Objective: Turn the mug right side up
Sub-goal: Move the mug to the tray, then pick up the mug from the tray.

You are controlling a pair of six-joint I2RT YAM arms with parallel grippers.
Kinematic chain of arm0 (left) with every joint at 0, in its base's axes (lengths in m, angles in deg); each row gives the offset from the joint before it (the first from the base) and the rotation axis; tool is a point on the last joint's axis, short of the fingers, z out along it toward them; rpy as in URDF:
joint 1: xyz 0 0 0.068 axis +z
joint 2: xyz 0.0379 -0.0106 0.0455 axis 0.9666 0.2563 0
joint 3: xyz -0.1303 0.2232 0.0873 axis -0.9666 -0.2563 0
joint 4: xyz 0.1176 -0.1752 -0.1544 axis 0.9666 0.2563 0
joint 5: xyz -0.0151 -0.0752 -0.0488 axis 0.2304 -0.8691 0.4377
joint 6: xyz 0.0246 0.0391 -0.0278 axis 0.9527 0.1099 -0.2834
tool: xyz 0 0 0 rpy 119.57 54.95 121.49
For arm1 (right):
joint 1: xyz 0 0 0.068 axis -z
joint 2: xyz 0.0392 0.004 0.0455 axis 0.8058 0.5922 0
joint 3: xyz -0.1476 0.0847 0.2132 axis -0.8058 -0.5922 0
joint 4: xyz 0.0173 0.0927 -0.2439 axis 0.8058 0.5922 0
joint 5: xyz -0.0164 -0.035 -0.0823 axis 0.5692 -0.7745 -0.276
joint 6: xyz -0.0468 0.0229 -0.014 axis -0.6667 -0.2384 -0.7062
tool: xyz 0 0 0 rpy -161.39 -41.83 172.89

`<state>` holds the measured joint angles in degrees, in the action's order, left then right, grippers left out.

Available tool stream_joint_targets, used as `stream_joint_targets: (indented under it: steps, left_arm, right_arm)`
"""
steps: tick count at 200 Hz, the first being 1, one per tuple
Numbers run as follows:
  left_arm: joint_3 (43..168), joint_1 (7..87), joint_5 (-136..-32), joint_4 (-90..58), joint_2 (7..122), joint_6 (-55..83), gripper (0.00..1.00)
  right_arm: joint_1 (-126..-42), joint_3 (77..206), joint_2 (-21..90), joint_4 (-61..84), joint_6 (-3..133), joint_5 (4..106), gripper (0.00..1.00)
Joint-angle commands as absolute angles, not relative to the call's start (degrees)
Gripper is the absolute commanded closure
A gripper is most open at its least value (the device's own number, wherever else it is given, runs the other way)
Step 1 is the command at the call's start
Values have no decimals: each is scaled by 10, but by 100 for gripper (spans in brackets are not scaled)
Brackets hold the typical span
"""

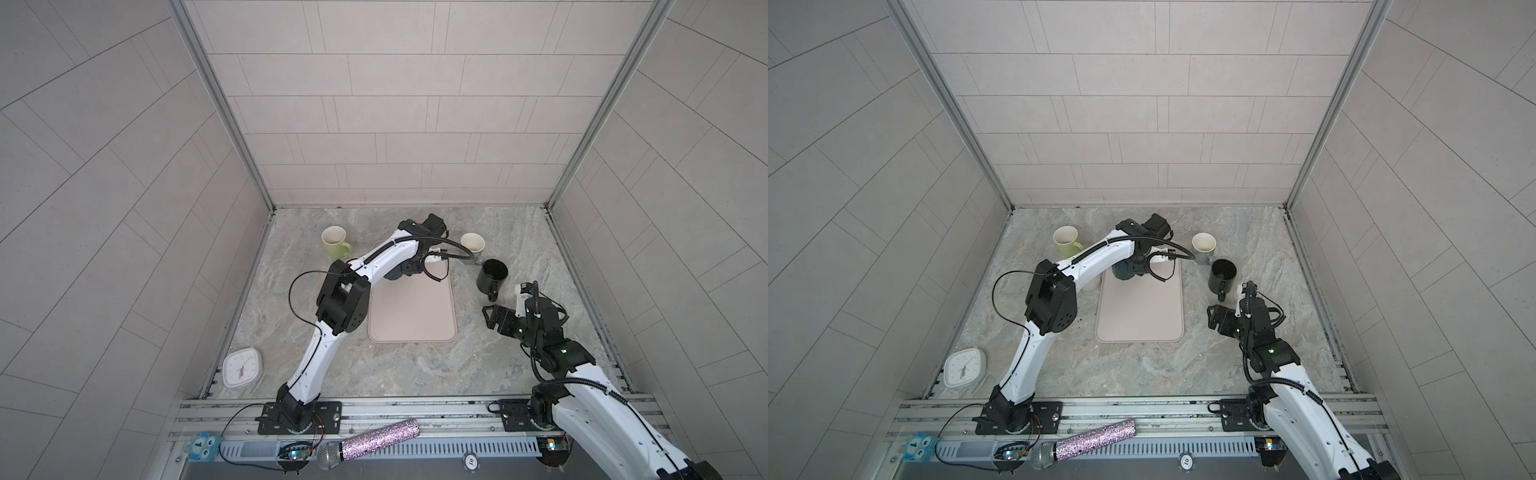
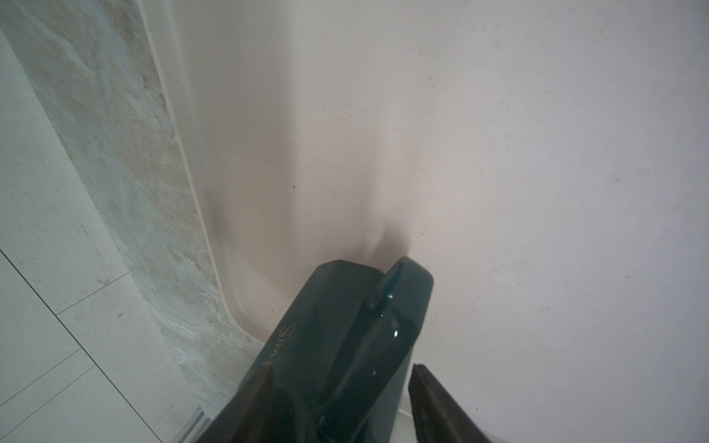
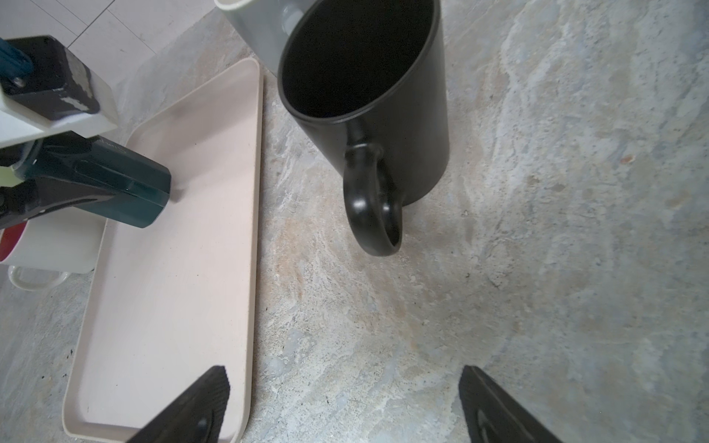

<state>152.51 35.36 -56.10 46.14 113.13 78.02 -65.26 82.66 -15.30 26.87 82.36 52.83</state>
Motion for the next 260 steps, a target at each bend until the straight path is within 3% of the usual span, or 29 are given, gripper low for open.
stream_joint_targets:
  steps: [1, 88, 132, 172, 260]
  left_arm:
    - [1507, 349, -554, 450, 1145, 788, 40]
    - [1492, 345, -552, 433, 1153, 783, 68]
    - [1499, 345, -552, 438, 1154, 774, 70]
    - [1524, 347, -578, 464, 1158, 753, 79]
    - [1551, 356, -589, 526, 1164, 708, 71]
  right_arm:
    - [-650, 826, -147, 261, 820, 523, 5]
    - [-650, 824, -131, 252, 821, 527, 5]
    - [-649, 823, -137, 253, 821, 530, 5]
    - [-648, 820, -141, 253, 822, 530, 5]
    - [-647, 818, -149, 255, 824, 536, 5]
